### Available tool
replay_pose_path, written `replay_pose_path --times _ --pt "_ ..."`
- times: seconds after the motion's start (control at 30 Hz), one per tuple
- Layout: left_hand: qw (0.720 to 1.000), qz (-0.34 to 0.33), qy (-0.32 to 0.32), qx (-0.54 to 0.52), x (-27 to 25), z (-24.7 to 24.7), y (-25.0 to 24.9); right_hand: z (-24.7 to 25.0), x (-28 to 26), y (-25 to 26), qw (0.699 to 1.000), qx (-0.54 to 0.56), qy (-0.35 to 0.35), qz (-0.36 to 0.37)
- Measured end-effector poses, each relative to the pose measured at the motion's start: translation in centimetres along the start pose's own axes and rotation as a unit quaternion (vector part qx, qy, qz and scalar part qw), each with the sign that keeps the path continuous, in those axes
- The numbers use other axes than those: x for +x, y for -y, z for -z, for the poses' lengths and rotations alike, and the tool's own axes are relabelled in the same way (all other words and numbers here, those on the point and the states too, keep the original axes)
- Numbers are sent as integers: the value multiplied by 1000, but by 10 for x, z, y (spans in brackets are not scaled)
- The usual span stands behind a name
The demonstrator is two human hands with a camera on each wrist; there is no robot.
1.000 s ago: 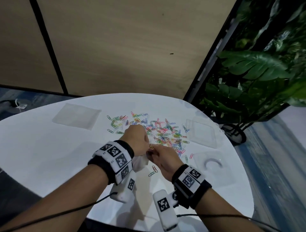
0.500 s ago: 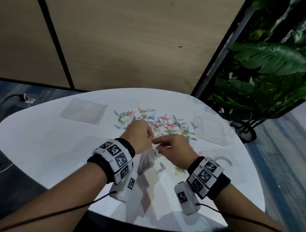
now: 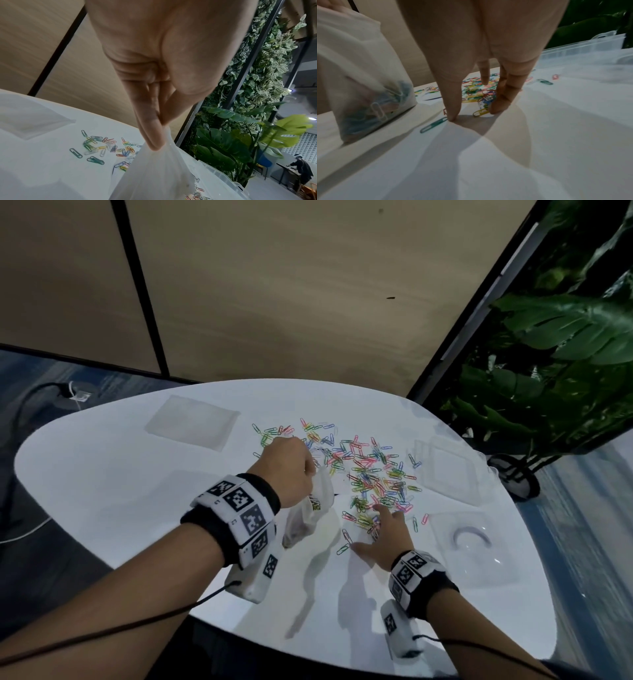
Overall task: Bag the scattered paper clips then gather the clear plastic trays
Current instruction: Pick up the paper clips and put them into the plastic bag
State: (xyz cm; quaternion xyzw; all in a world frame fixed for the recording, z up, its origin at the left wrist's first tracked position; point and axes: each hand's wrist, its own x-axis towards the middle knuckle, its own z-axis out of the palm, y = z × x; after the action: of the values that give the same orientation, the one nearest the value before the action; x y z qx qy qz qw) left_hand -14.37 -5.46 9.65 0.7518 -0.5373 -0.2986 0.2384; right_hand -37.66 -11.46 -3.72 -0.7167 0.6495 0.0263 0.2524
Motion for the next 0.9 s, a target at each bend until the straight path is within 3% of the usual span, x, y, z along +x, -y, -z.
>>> replay_pose_path --times 0.4,0.5,0.7,0.8,0.9 --pt "1000 16 4 1 0 10 11 -14 41 33 978 -141 -57 143" --pt "1000 15 6 3 0 9 11 -5 44 31 982 -112 -73 136" --pt "1000 13 10 8 1 8 8 41 37 33 992 75 -72 65" --pt "1000 14 9 8 0 7 6 69 23 51 951 304 -35 39" --pt "1000 10 7 4 -1 6 4 93 -2 75 847 527 66 29"
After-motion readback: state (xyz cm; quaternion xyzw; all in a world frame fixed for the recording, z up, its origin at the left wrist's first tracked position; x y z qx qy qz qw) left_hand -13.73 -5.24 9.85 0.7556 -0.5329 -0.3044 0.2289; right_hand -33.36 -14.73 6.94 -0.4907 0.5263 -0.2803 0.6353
